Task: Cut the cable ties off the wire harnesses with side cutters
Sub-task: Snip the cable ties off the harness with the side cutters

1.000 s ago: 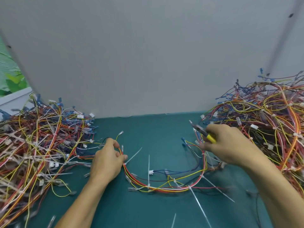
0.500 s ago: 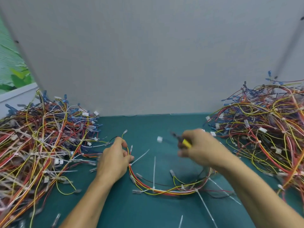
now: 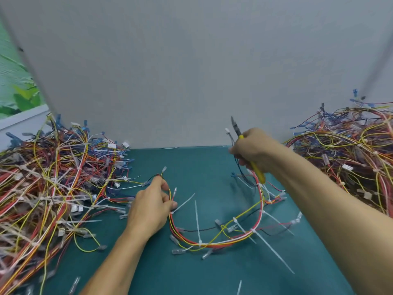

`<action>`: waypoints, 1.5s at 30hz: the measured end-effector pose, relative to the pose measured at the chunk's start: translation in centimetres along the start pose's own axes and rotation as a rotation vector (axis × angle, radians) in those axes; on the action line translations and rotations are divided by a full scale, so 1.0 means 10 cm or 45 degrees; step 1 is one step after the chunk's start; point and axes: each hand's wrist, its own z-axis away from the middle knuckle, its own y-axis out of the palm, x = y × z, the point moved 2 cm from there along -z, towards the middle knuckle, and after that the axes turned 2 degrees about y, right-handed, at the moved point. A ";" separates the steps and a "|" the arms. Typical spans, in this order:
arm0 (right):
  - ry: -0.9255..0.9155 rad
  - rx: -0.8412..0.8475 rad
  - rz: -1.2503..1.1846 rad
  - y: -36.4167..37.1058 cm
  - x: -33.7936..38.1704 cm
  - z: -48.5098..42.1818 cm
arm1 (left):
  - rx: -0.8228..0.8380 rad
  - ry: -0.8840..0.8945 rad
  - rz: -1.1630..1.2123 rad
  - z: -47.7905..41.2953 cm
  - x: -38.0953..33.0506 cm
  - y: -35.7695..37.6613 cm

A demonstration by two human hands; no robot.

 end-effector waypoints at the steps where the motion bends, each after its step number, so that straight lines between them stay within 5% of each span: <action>1: 0.002 0.034 0.073 0.05 -0.07 0.01 | 0.001 -0.001 -0.002 0.00 0.00 0.00; 7: -0.356 -0.046 0.812 0.04 -0.15 0.30 | 0.007 -0.001 -0.016 0.00 -0.01 0.00; 10: -0.619 0.319 0.785 0.05 0.02 0.65 | 0.011 -0.007 -0.007 0.00 -0.01 0.01; 13: -0.735 0.723 1.098 0.23 0.00 0.96 | 0.021 -0.010 0.001 0.00 -0.01 0.00; 20: -0.770 0.700 1.406 0.20 -0.09 0.95 | 0.033 -0.010 0.014 -0.02 0.00 -0.01; 24: -0.709 0.828 1.097 -0.16 -0.07 0.78 | 0.048 -0.024 0.018 -0.02 0.01 -0.01; 29: -0.576 0.903 -0.356 -0.59 -0.18 0.61 | 0.048 -0.026 0.014 -0.01 0.00 0.00; 31: -0.485 0.894 -0.715 -0.58 -0.28 0.54 | 0.061 -0.030 0.027 -0.01 0.00 0.00; 35: -0.355 0.792 -0.769 -0.41 -0.38 0.46 | 0.070 -0.035 0.033 -0.01 0.00 0.00; 38: -0.214 0.407 -0.917 -0.26 -0.31 0.33 | 0.071 -0.026 0.043 -0.01 0.00 0.00; 41: -0.019 -0.042 -0.761 -0.01 -0.27 0.09 | 0.073 -0.033 0.061 -0.01 0.00 0.00; 45: 0.147 -0.198 -0.276 0.44 -0.42 -0.11 | 0.075 -0.065 0.098 -0.01 0.00 -0.02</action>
